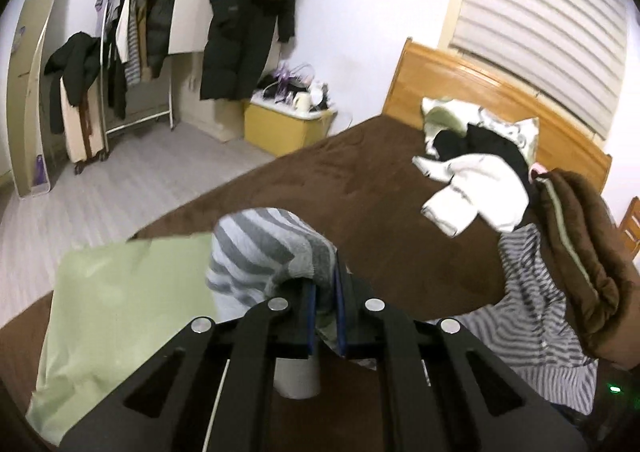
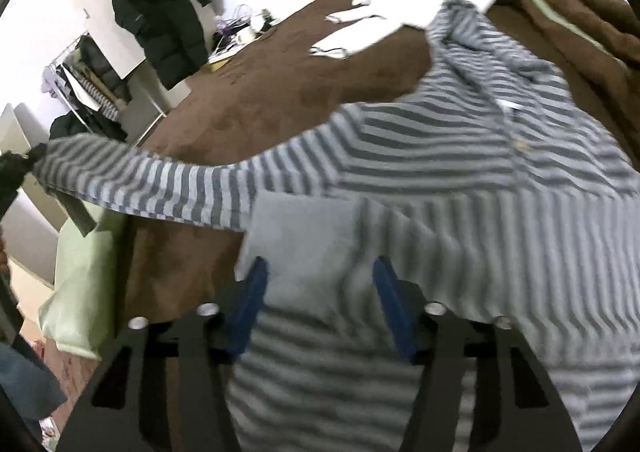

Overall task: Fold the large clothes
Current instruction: 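Grasp the other sleeve cuff with the left gripper and lift it, then fold the held sleeve across the hoodie body with the left gripper, then release the sleeve with the left gripper while the right gripper smooths the folded sleeve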

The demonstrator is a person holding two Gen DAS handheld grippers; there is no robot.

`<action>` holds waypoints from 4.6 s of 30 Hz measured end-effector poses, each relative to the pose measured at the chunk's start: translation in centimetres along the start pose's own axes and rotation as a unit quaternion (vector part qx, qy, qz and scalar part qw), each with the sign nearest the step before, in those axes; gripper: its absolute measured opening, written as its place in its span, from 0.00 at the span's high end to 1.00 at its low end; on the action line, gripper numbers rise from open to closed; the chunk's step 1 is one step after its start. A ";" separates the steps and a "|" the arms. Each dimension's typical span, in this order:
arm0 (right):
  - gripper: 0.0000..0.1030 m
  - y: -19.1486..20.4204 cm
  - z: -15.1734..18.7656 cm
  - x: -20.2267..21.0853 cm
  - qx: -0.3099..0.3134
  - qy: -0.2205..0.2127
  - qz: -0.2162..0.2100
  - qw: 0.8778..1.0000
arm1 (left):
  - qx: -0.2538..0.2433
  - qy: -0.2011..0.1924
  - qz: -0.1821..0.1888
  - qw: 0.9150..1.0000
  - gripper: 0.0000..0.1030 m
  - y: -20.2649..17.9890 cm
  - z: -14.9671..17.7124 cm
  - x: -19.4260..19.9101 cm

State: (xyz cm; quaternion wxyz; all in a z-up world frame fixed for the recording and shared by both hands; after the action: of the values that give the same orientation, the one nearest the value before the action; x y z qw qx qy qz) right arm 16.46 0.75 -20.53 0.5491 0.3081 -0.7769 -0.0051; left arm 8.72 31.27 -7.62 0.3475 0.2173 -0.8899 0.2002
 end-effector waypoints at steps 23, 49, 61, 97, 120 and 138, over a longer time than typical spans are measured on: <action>0.50 -0.3 -1.6 -0.5 0.001 -0.006 0.015 1.000 | -0.110 -0.020 0.085 0.990 0.90 -8.6 -1.6 3.3; 0.31 -21.0 12.4 13.4 -0.167 0.011 0.158 0.973 | -0.407 0.078 0.217 0.884 0.90 -38.6 19.6 -1.2; 0.31 -23.6 13.0 12.5 -0.178 0.012 0.161 0.971 | -0.423 0.139 0.225 0.867 0.85 -39.9 25.8 -5.3; 0.53 -2.4 2.5 2.8 0.357 0.043 0.231 0.904 | -0.297 0.259 0.129 0.910 0.39 -22.6 19.2 -12.9; 0.97 -8.5 0.8 6.5 0.116 -0.008 0.133 0.984 | -0.280 0.265 0.144 0.911 0.40 -22.5 19.4 -13.6; 0.72 -4.1 3.8 -2.1 0.328 0.116 0.210 0.914 | -0.289 0.267 0.138 0.909 0.40 -22.6 19.6 -13.8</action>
State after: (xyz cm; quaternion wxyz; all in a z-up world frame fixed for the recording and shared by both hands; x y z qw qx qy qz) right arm 15.56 -2.82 -25.24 0.4923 0.2985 -0.7124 0.4012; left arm 19.35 6.09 -26.02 0.5890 -0.0793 -0.8037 0.0310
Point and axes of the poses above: each gripper's, at about its wrist camera, not at the fingertips, and x roughly against the way its jaws point, y to its left, z to its underside, the point moved 4 cm from there along -x, roughly the way its jaws point, and after that the axes turned 12 degrees about y, right-handed, at the moved point
